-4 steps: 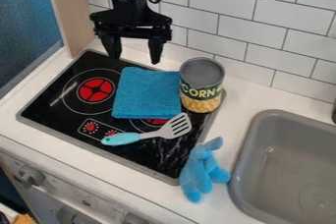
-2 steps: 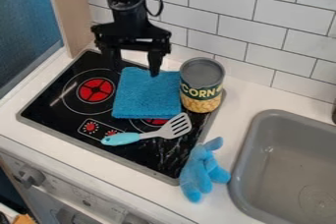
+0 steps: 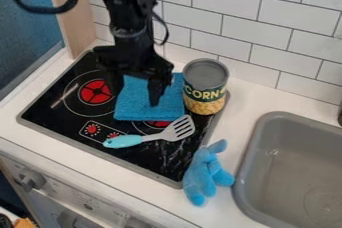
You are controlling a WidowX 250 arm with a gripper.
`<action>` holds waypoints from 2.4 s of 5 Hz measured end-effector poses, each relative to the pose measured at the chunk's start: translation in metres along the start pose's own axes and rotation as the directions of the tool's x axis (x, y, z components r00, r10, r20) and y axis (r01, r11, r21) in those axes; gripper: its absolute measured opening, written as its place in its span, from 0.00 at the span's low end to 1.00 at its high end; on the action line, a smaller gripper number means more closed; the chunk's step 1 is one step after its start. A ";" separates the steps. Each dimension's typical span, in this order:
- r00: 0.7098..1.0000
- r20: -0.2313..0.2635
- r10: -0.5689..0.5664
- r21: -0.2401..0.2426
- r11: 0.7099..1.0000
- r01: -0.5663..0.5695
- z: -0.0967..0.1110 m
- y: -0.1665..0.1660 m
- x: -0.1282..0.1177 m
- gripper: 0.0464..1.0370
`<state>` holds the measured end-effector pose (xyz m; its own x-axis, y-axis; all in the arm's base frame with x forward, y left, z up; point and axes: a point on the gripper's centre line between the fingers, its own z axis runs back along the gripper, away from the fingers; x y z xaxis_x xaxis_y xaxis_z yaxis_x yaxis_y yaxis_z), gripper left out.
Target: Move the blue spatula on the upper left of stove
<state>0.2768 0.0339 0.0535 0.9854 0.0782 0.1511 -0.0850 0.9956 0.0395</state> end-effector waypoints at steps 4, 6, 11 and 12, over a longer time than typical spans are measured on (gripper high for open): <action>0.865 -0.062 -0.497 0.092 0.860 0.501 -0.056 0.020 -0.049 0.96; 0.855 -0.039 -0.517 0.054 0.854 0.518 -0.058 0.011 -0.041 0.91; 0.841 -0.010 -0.541 0.031 0.841 0.541 -0.042 -0.003 -0.038 0.28; 0.813 0.049 -0.580 -0.002 0.814 0.580 -0.018 -0.017 -0.040 0.28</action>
<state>0.2410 0.0150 0.0289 0.8436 -0.5160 0.1485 0.5029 0.8562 0.1183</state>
